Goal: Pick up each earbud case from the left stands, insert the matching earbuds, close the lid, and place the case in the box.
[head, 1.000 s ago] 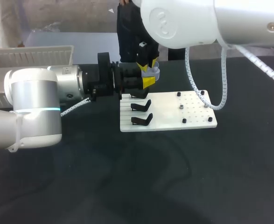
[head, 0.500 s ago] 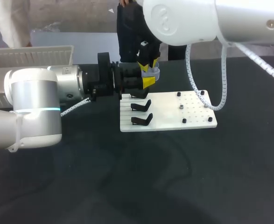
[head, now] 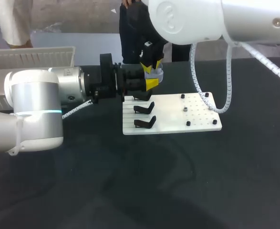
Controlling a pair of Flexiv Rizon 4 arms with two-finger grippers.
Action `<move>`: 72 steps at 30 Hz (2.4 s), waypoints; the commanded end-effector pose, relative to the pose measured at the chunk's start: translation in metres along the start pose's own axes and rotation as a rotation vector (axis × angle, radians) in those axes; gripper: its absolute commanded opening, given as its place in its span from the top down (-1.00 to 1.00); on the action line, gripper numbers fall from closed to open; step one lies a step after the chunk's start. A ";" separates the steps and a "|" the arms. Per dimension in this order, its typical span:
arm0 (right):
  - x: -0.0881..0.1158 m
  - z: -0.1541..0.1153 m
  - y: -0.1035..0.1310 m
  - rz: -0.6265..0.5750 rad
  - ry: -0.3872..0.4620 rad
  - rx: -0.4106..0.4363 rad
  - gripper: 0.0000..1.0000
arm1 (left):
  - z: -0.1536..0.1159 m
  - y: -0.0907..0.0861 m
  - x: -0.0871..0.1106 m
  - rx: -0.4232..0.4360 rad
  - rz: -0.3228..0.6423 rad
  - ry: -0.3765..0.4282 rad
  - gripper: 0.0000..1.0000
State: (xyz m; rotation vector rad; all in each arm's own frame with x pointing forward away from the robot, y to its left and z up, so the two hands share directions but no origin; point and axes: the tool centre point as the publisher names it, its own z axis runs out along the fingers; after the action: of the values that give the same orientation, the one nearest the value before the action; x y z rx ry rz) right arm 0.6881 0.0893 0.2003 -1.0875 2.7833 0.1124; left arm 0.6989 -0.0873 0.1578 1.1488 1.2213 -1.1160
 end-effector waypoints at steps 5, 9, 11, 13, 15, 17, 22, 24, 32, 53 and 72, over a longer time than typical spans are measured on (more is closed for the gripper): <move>-0.005 0.003 -0.003 -0.005 0.015 -0.001 1.00 | 0.000 -0.002 0.001 -0.008 0.004 -0.003 1.00; -0.005 0.004 -0.003 -0.011 0.019 0.007 1.00 | 0.000 -0.002 0.001 -0.008 0.004 -0.003 1.00; -0.004 0.004 -0.004 -0.013 0.023 0.009 1.00 | 0.000 -0.002 0.001 -0.008 0.004 -0.003 1.00; -0.004 0.005 -0.004 -0.016 0.026 0.012 1.00 | 0.000 -0.002 0.001 -0.008 0.004 -0.003 1.00; -0.003 0.006 -0.004 -0.020 0.032 0.017 1.00 | 0.000 -0.002 0.001 -0.008 0.004 -0.003 1.00; -0.002 0.006 -0.004 -0.021 0.033 0.018 1.00 | 0.000 -0.002 0.001 -0.008 0.004 -0.003 1.00; 0.001 0.007 -0.003 -0.023 0.037 0.026 1.00 | 0.000 -0.002 0.001 -0.008 0.004 -0.003 1.00; 0.002 0.007 -0.003 -0.023 0.038 0.027 1.00 | 0.000 -0.002 0.001 -0.008 0.004 -0.003 1.00; 0.006 0.008 -0.001 -0.031 0.038 0.044 1.00 | 0.000 -0.002 0.001 -0.008 0.004 -0.003 1.00; 0.009 0.009 0.000 -0.016 0.032 0.049 0.55 | 0.000 -0.002 0.001 -0.008 0.004 -0.003 1.00; 0.006 0.003 -0.004 0.004 0.026 0.055 0.32 | 0.000 -0.002 0.001 -0.008 0.004 -0.003 1.00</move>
State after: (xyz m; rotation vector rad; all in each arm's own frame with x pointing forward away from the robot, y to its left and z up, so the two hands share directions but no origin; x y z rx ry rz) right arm 0.6859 0.0843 0.1970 -1.0795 2.7947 0.0165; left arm 0.6994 -0.0885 0.1559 1.1480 1.2217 -1.1160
